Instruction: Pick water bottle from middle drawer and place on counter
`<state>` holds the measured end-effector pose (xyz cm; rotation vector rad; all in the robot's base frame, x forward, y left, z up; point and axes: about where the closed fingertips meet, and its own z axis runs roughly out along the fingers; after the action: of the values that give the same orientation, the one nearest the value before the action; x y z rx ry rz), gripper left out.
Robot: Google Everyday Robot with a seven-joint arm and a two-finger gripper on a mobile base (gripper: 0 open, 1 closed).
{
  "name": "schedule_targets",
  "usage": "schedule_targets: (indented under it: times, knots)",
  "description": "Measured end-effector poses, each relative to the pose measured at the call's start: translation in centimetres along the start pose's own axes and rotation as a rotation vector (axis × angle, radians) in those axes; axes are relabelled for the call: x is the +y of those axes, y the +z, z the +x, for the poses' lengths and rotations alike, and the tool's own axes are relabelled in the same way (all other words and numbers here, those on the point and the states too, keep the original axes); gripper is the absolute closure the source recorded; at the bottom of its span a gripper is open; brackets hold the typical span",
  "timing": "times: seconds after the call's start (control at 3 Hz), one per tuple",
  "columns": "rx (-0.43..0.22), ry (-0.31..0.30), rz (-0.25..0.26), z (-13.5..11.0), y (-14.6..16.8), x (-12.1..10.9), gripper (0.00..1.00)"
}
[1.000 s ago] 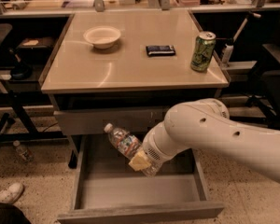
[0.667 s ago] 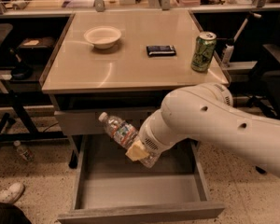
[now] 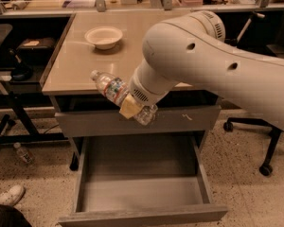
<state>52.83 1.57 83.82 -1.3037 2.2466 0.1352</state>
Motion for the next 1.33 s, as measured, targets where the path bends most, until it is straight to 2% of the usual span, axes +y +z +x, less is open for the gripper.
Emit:
schedule_targets:
  times: [0.33,0.67,1.33]
  knots:
    - [0.0,0.0,0.0,0.0,0.0,0.0,1.0]
    - [-0.017,0.003,0.006,-0.5,-0.5,-1.2,1.0]
    - [-0.071,-0.011,0.038,-3.9,-0.8,-8.6,1.0]
